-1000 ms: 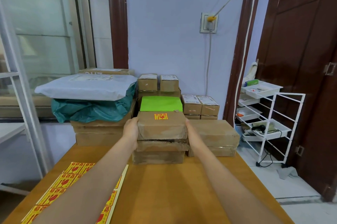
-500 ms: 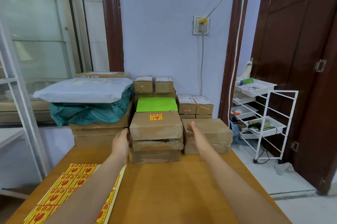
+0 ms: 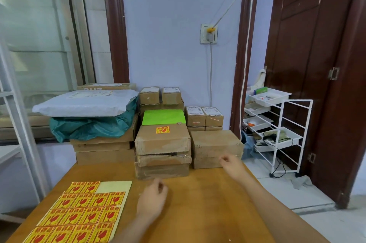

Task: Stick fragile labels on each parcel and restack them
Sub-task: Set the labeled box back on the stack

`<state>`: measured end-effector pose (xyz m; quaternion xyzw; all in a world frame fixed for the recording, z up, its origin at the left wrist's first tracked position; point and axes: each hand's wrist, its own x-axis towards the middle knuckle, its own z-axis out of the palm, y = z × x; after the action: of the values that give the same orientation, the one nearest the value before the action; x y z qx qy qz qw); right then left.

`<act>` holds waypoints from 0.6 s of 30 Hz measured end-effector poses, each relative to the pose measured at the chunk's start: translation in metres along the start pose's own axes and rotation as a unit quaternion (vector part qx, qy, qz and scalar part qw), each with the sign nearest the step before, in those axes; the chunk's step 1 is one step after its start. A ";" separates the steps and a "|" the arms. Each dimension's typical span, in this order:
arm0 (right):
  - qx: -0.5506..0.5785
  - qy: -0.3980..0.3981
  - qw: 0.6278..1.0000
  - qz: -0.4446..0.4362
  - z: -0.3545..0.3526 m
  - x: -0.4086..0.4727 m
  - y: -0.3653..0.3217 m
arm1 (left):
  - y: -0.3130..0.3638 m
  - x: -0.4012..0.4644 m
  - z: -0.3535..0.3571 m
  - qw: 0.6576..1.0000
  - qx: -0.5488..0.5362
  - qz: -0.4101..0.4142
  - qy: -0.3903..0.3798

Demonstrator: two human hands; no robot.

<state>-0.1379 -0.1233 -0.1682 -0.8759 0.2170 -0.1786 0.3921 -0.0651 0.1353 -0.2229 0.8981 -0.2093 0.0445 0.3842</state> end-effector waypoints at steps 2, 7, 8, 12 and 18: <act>-0.018 0.019 1.000 0.015 -0.007 0.000 0.010 | 0.021 -0.001 0.013 0.996 0.054 0.055 -0.046; -0.050 0.040 0.996 0.056 -0.023 -0.001 0.030 | 0.082 0.011 0.042 0.974 0.118 0.163 -0.106; -0.049 0.046 0.996 0.062 -0.026 -0.001 0.034 | 0.091 0.015 0.047 0.971 0.116 0.176 -0.112; -0.060 0.067 0.994 0.069 -0.040 0.002 0.049 | 0.127 0.036 0.059 0.975 0.074 0.174 -0.121; -0.060 0.086 0.993 0.056 -0.057 0.012 0.053 | 0.137 0.073 0.061 0.989 -0.023 0.104 -0.098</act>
<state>-0.1678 -0.1961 -0.1715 -0.8658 0.3089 -0.2174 0.3282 -0.0601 -0.0167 -0.1561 0.8625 -0.3393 -0.0084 0.3753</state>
